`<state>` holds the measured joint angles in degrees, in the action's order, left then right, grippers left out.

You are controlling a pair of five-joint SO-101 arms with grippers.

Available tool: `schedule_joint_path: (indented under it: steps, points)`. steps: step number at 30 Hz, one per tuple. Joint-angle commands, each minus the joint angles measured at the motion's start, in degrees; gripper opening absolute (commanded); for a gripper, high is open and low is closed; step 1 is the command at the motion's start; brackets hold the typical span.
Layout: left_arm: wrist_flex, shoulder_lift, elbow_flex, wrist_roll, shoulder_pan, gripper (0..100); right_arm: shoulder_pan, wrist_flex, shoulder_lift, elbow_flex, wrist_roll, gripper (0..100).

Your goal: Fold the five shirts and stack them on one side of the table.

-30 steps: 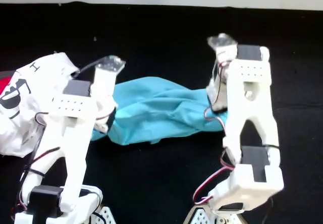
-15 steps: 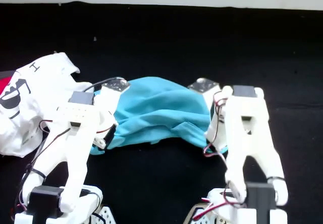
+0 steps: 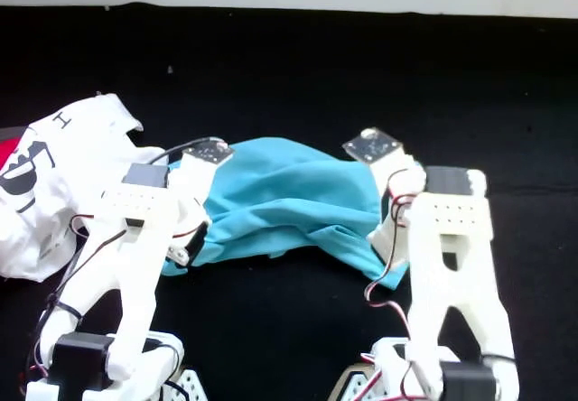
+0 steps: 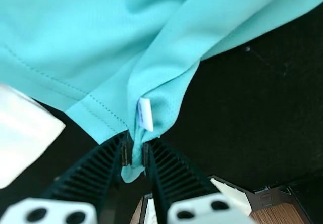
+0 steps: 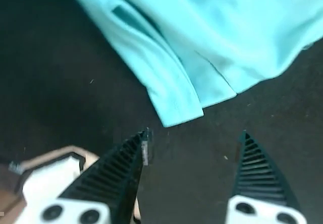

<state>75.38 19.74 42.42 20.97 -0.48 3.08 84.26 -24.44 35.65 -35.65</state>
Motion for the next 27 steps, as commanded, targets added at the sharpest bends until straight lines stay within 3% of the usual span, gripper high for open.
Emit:
schedule_joint_path:
  steps: [1, 12, 22, 27]
  points:
    - [-1.05, 1.89, -2.15, 0.26, -0.66, 1, -0.40, -7.78, 4.35, 3.38, 2.90, 24.1]
    - [-3.52, 1.98, -2.15, 0.26, -10.07, 1, 0.92, -9.01, 14.46, 4.09, -2.37, 20.6]
    - [-6.33, 1.89, -3.65, 0.26, -18.33, 1, 2.68, -9.63, 22.90, 2.24, -1.93, 20.5]
    - [-6.42, 1.89, -3.65, 0.26, -19.30, 1, 2.68, -11.65, 23.34, 2.24, -1.93, 20.5]
